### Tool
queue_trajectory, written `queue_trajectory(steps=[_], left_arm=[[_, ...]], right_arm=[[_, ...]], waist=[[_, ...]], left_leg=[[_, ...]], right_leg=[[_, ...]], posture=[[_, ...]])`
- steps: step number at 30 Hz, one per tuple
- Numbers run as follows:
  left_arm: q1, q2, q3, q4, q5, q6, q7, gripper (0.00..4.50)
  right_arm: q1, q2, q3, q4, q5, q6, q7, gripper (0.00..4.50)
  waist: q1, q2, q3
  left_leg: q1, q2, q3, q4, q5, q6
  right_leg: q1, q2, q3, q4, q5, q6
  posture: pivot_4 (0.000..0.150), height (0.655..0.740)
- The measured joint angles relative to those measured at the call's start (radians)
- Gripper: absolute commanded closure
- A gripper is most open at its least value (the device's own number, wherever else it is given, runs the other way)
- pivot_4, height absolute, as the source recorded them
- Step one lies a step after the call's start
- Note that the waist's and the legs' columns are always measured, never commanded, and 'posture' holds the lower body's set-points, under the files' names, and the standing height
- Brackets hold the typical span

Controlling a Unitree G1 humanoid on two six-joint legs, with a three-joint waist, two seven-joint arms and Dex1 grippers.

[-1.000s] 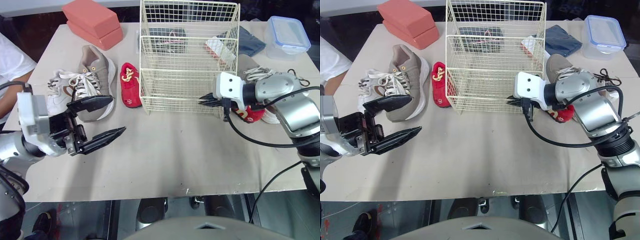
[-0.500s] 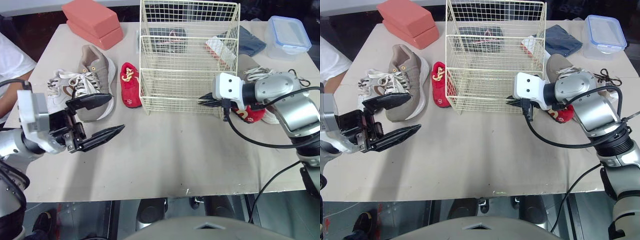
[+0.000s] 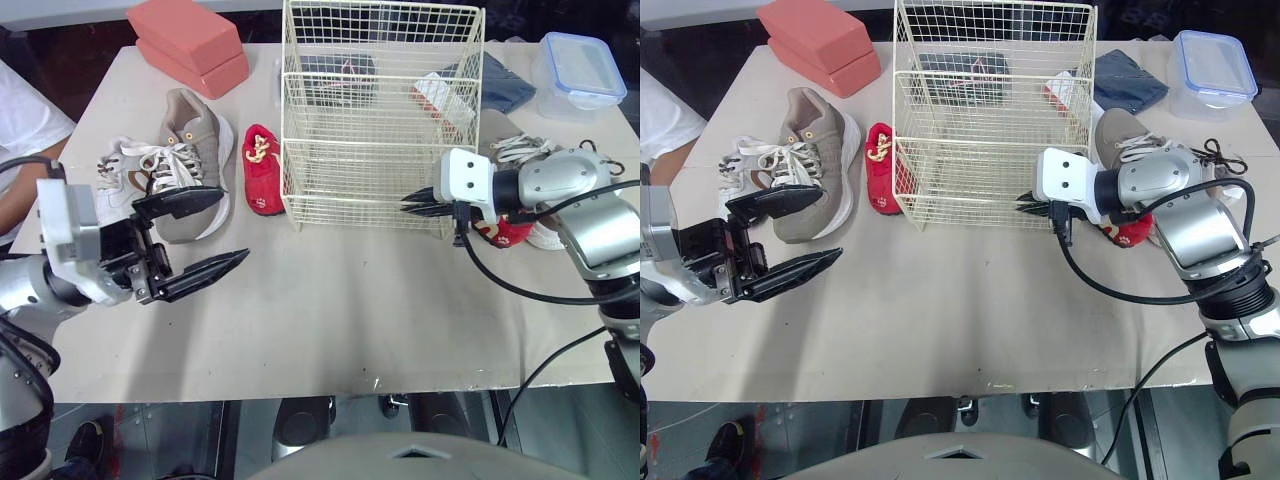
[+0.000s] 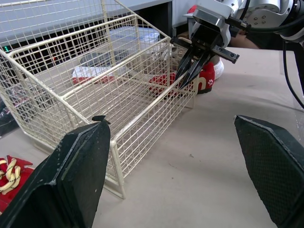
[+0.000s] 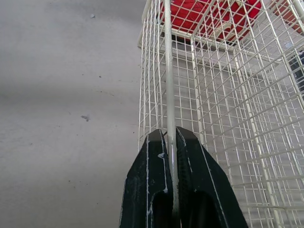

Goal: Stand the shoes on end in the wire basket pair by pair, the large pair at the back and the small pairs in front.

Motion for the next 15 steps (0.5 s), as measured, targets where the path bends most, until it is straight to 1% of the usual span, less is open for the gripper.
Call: queue_trajectory(steps=[15], left_arm=[[0.000,0.000,0.000,0.002,0.003,0.007,-0.004,0.00]], right_arm=[[0.018,-0.005,-0.028,-0.001,0.027,-0.008,0.028,4.46]], waist=[[0.000,0.000,0.001]], left_leg=[[0.000,0.000,0.000,0.000,0.000,0.000]], right_leg=[[0.000,0.000,0.000,0.000,0.000,0.000]], posture=[[0.150,0.6860]])
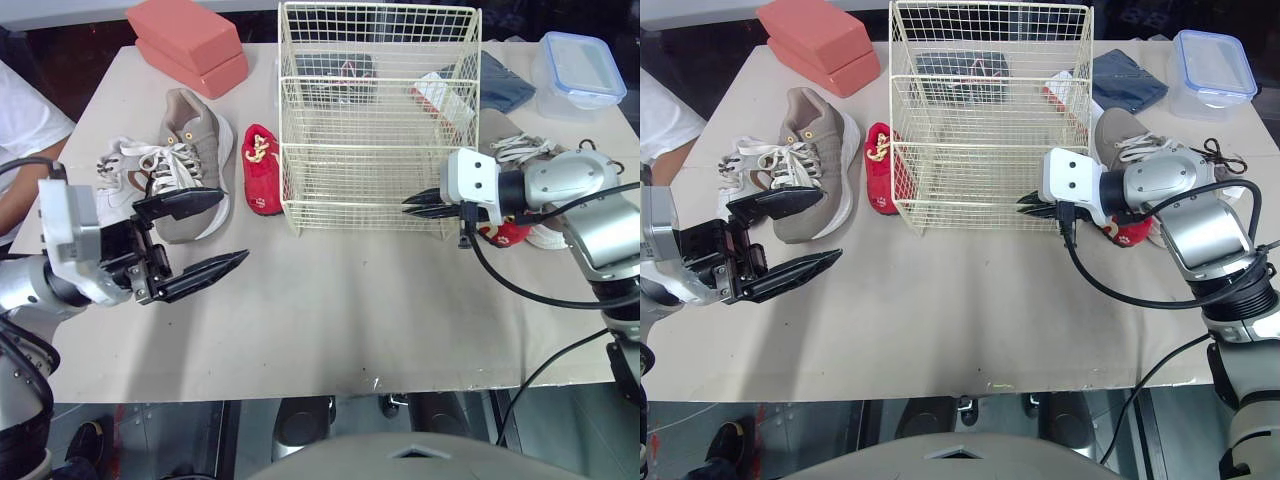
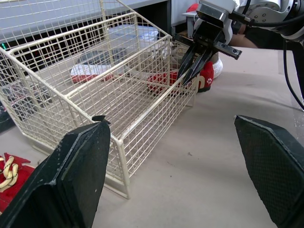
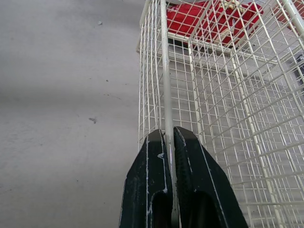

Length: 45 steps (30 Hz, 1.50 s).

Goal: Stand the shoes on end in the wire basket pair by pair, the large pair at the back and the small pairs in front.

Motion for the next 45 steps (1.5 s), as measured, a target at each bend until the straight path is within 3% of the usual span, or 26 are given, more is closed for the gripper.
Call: queue_trajectory(steps=[8,12,14,18,21,29,32,35,45], left_arm=[[0.002,0.000,0.000,0.000,0.001,0.001,-0.008,0.00],[0.004,0.000,0.000,0.000,0.000,0.004,-0.014,0.00],[0.003,0.000,0.000,0.001,0.000,0.005,-0.017,0.00],[-0.006,0.000,-0.013,0.012,0.001,0.005,-0.021,0.00],[-0.015,0.000,-0.020,0.015,-0.001,0.008,-0.021,0.00],[-0.098,0.001,-0.061,-0.040,-0.113,0.102,0.031,0.00],[-0.194,0.010,-0.116,-0.057,-0.158,0.144,0.051,0.00],[-0.270,0.028,-0.159,-0.060,-0.173,0.177,0.062,0.00],[-0.366,0.091,-0.223,-0.073,-0.213,0.299,0.102,0.00]], right_arm=[[0.011,0.000,-0.007,-0.004,0.008,0.000,-0.007,4.46],[0.011,0.000,-0.009,-0.011,0.016,0.012,-0.010,3.36],[0.011,0.000,-0.017,-0.024,0.028,0.024,-0.011,3.36],[0.012,0.012,-0.080,-0.051,0.047,0.025,-0.056,2.17],[0.052,0.009,-0.152,-0.117,0.107,0.052,-0.074,2.17],[0.298,-0.038,-0.542,-0.233,0.278,0.220,-0.234,2.17],[0.446,-0.070,-0.683,-0.198,0.280,0.246,-0.269,1.30],[0.527,-0.074,-0.788,-0.161,0.281,0.264,-0.308,0.04],[0.636,-0.065,-0.887,0.014,0.342,0.311,-0.337,0.04]], waist=[[0.000,0.000,0.000],[0.000,0.000,0.000],[0.000,0.000,0.000],[0.000,0.000,0.000],[0.003,0.000,0.000],[0.005,-0.002,0.001],[0.010,-0.002,0.001],[0.002,-0.002,0.002],[0.002,-0.002,0.002]], left_leg=[[0.000,0.000,0.000,0.000,0.000,0.000],[0.000,0.000,0.000,0.000,0.000,0.000],[0.000,0.000,0.000,0.000,0.000,0.000],[0.000,0.000,0.000,0.000,0.000,0.000],[-0.001,0.000,-0.001,0.000,0.000,0.000],[-0.001,-0.001,-0.001,0.000,0.000,0.000],[0.000,-0.002,-0.002,0.000,0.000,0.000],[0.001,-0.001,0.000,0.000,0.000,0.000],[0.002,-0.001,0.000,0.000,0.000,0.000]], right_leg=[[0.000,0.000,0.000,0.000,0.000,0.000],[0.000,0.000,0.000,0.000,0.000,0.000],[0.000,0.000,0.000,0.000,0.000,0.000],[0.000,0.000,0.000,0.000,0.000,0.000],[0.000,0.000,0.000,0.000,0.000,0.000],[0.002,-0.003,0.001,0.000,0.000,0.001],[0.002,-0.002,0.001,0.000,0.000,0.001],[0.002,0.001,0.003,0.000,0.000,0.001],[0.002,0.003,0.005,0.000,0.000,0.001]], posture=[[0.150,0.6860],[0.150,0.6860],[0.150,0.6860],[0.150,0.6860],[0.150,0.6860],[0.150,0.6860],[0.150,0.6860],[0.150,0.6860],[0.150,0.6860]])
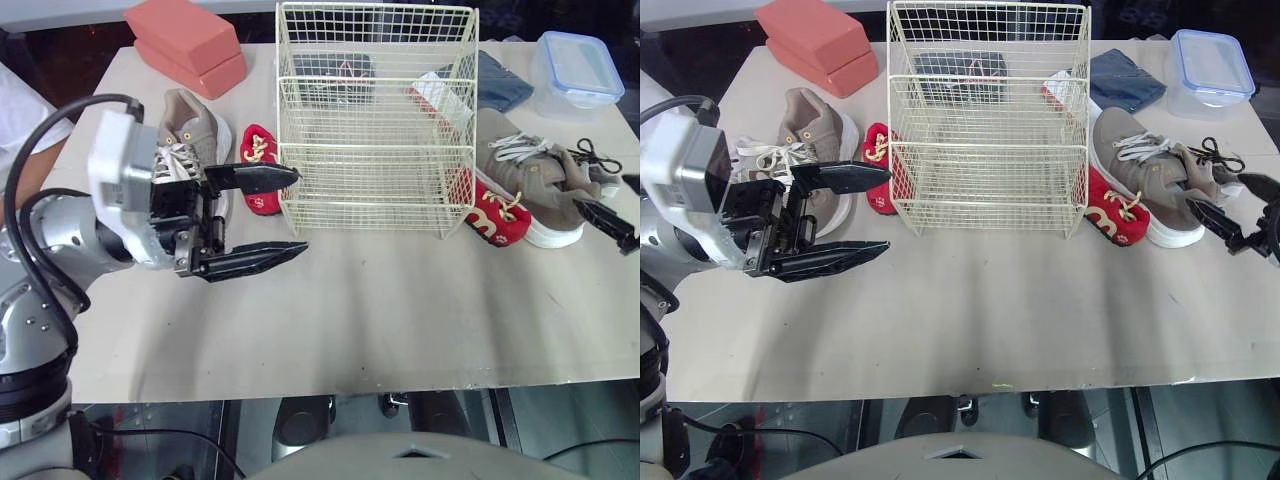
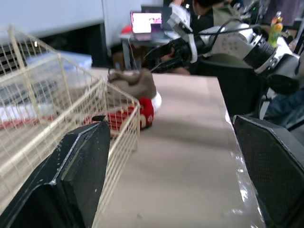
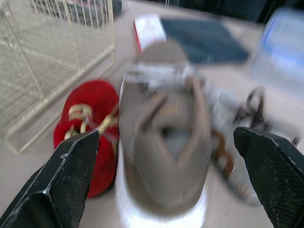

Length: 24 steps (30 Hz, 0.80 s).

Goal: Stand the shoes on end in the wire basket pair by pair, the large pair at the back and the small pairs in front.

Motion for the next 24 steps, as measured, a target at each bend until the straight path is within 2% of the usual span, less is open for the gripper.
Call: queue_trajectory(steps=[6,12,13,19,22,23,24], left_arm=[[-0.030,0.022,-0.023,-0.041,-0.038,0.079,0.075,0.00],[-0.036,0.022,-0.026,-0.065,-0.061,0.103,0.141,0.00],[-0.036,0.022,-0.026,-0.070,-0.057,0.103,0.160,0.00],[-0.044,0.020,-0.032,-0.089,-0.061,0.104,0.190,0.00],[-0.053,0.018,-0.039,-0.093,-0.061,0.103,0.187,0.00],[-0.059,0.017,-0.040,-0.093,-0.059,0.101,0.184,0.00],[-0.060,0.016,-0.040,-0.093,-0.058,0.101,0.183,0.00]], right_arm=[[-0.065,-0.005,0.092,0.185,-0.012,-0.033,0.031,0.04],[-0.145,-0.010,0.159,0.261,-0.034,-0.078,0.047,0.04],[-0.154,-0.011,0.172,0.272,-0.040,-0.088,0.047,0.55],[-0.167,-0.019,0.180,0.292,-0.043,-0.114,0.055,2.74],[-0.162,-0.019,0.182,0.290,-0.043,-0.127,0.056,4.04],[-0.157,-0.015,0.181,0.289,-0.042,-0.130,0.048,4.36],[-0.157,-0.013,0.180,0.288,-0.042,-0.131,0.045,4.48]], waist=[[-0.003,0.000,0.000],[0.000,0.000,0.001],[0.000,0.000,0.001],[-0.003,0.000,0.001],[-0.002,0.000,0.001],[-0.001,0.000,0.001],[-0.001,0.000,0.001]], left_leg=[[0.001,0.000,0.000,0.000,0.000,0.001],[0.000,0.000,0.000,0.000,0.001,-0.001],[0.000,0.000,0.000,0.000,0.001,-0.001],[0.001,0.000,0.001,0.000,0.001,-0.001],[0.001,0.000,0.001,0.000,0.001,-0.002],[0.001,0.000,0.001,0.000,0.001,-0.002],[0.001,0.000,0.001,0.000,0.001,-0.002]], right_leg=[[0.000,0.000,0.001,0.001,0.000,0.000],[0.000,0.001,0.001,0.000,0.000,0.000],[0.000,0.001,0.001,0.000,0.000,0.000],[0.000,0.001,0.002,0.001,0.000,0.000],[0.000,0.001,0.001,0.001,0.000,0.000],[0.000,0.001,0.001,0.001,0.000,0.000],[0.000,0.001,0.001,0.001,0.000,0.000]], posture=[[0.150,0.6860],[0.150,0.6860],[0.150,0.6860],[0.150,0.6860],[0.150,0.6860],[0.150,0.6860],[0.150,0.6860]])
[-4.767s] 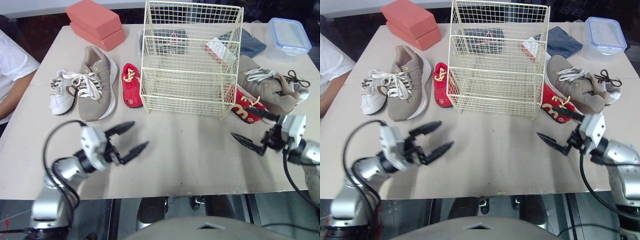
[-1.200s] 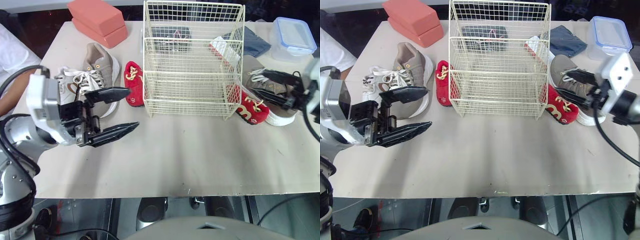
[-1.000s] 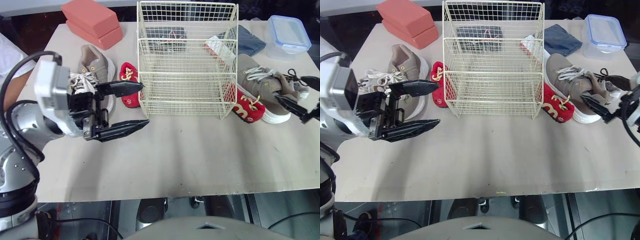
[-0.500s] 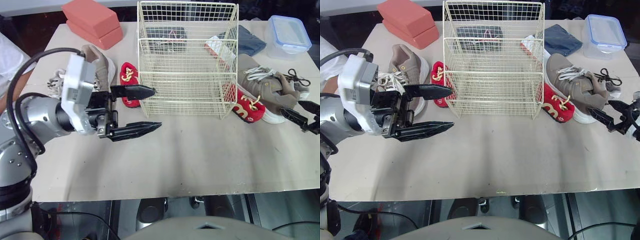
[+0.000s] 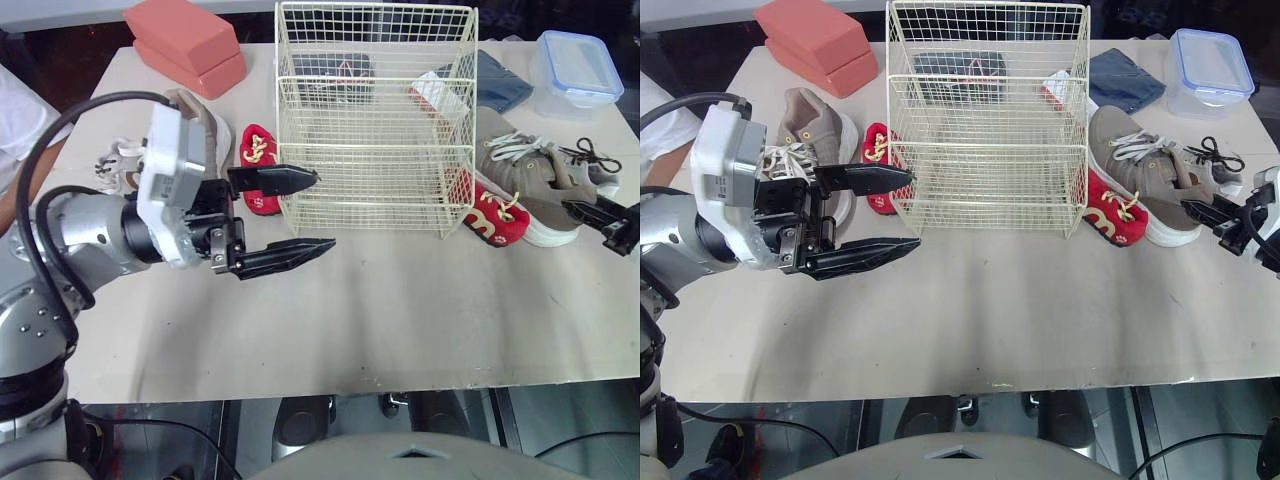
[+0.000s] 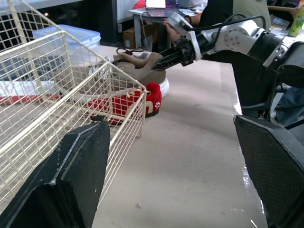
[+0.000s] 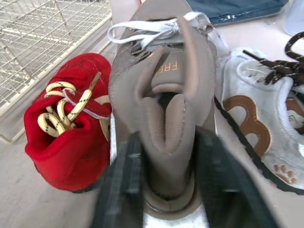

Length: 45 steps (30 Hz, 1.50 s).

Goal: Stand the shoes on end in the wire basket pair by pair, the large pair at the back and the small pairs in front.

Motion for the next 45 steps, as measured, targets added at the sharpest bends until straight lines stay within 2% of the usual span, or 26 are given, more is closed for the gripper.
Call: queue_trajectory(steps=[5,9,13,19,22,26,28,29,34,41,45], left_arm=[[-0.022,-0.016,-0.038,0.008,0.027,-0.021,-0.024,0.00],[-0.047,-0.026,-0.058,0.033,0.064,-0.043,-0.051,0.00],[-0.066,-0.038,-0.080,0.066,0.105,-0.067,-0.085,0.00],[-0.099,-0.037,-0.082,0.130,0.159,-0.102,-0.143,0.00],[-0.168,-0.017,-0.065,0.229,0.177,-0.124,-0.200,0.00],[-0.266,0.013,-0.026,0.332,0.192,-0.147,-0.256,0.00],[-0.277,0.019,-0.021,0.339,0.192,-0.150,-0.266,0.00],[-0.278,0.033,-0.009,0.358,0.189,-0.145,-0.289,0.00],[-0.283,0.078,0.057,0.375,0.142,-0.102,-0.341,0.00],[-0.319,0.078,0.072,0.356,0.088,-0.069,-0.348,0.00],[-0.383,0.058,-0.049,0.326,0.146,-0.076,-0.349,0.00]], right_arm=[[0.013,0.034,-0.012,-0.027,0.000,-0.042,-0.051,4.48],[0.002,0.056,-0.088,-0.054,0.003,-0.113,-0.133,4.48],[-0.087,0.083,-0.166,-0.105,0.022,-0.198,-0.222,4.48],[-0.182,0.095,-0.155,-0.203,0.019,-0.304,-0.272,4.48],[-0.234,0.085,-0.033,-0.287,-0.053,-0.445,-0.222,4.48],[-0.303,0.053,0.104,-0.305,-0.164,-0.673,-0.116,4.48],[-0.317,0.047,0.128,-0.309,-0.181,-0.727,-0.093,4.48],[-0.336,0.038,0.161,-0.300,-0.212,-0.830,-0.050,4.48],[-0.354,-0.009,0.247,-0.261,-0.251,-1.085,0.083,4.48],[-0.419,-0.022,0.373,-0.222,-0.255,-1.224,0.185,4.48],[-0.501,-0.021,0.444,-0.219,-0.254,-1.225,0.217,4.48]], waist=[[0.000,0.000,0.000],[0.002,0.003,0.002],[-0.001,0.004,0.003],[-0.002,0.004,0.003],[-0.001,0.004,0.003],[-0.002,0.004,0.004],[-0.001,0.004,0.004],[0.000,0.003,0.005],[0.000,-0.002,0.009],[-0.001,-0.002,0.009],[0.001,-0.002,0.009]], left_leg=[[0.000,0.000,0.000,0.000,0.000,0.000],[0.000,0.000,0.000,0.000,0.000,-0.001],[0.000,0.000,0.001,0.000,0.001,-0.001],[0.000,0.000,0.000,0.000,0.001,-0.002],[-0.001,0.000,0.000,0.000,0.001,-0.002],[-0.001,0.000,0.000,0.000,0.001,-0.002],[-0.001,0.000,0.000,0.000,0.001,-0.002],[-0.002,0.000,0.001,0.000,0.001,-0.002],[-0.002,0.001,0.001,0.001,0.001,-0.002],[-0.001,0.001,0.000,0.003,0.002,-0.003],[-0.001,0.000,0.000,0.003,0.002,-0.003]], right_leg=[[0.000,0.000,0.000,0.000,0.000,0.000],[0.000,0.000,0.000,0.000,0.000,0.000],[-0.001,0.000,0.000,0.000,0.000,0.000],[-0.001,0.001,0.000,0.000,0.000,0.000],[-0.001,0.001,0.000,0.000,0.000,0.000],[-0.002,0.001,0.000,0.000,0.000,0.000],[-0.002,0.001,0.000,0.000,0.000,0.000],[-0.002,0.000,0.000,0.000,0.000,0.000],[-0.002,-0.001,0.000,0.000,0.000,0.000],[-0.001,-0.001,0.000,0.002,0.000,0.000],[-0.001,0.000,-0.001,0.002,0.001,-0.002]], posture=[[0.150,0.6860],[0.150,0.6860],[0.150,0.6860],[0.150,0.6860],[0.150,0.6860],[0.150,0.6860],[0.150,0.6860],[0.150,0.6860],[0.150,0.6860],[0.150,0.6860],[0.150,0.6860]])
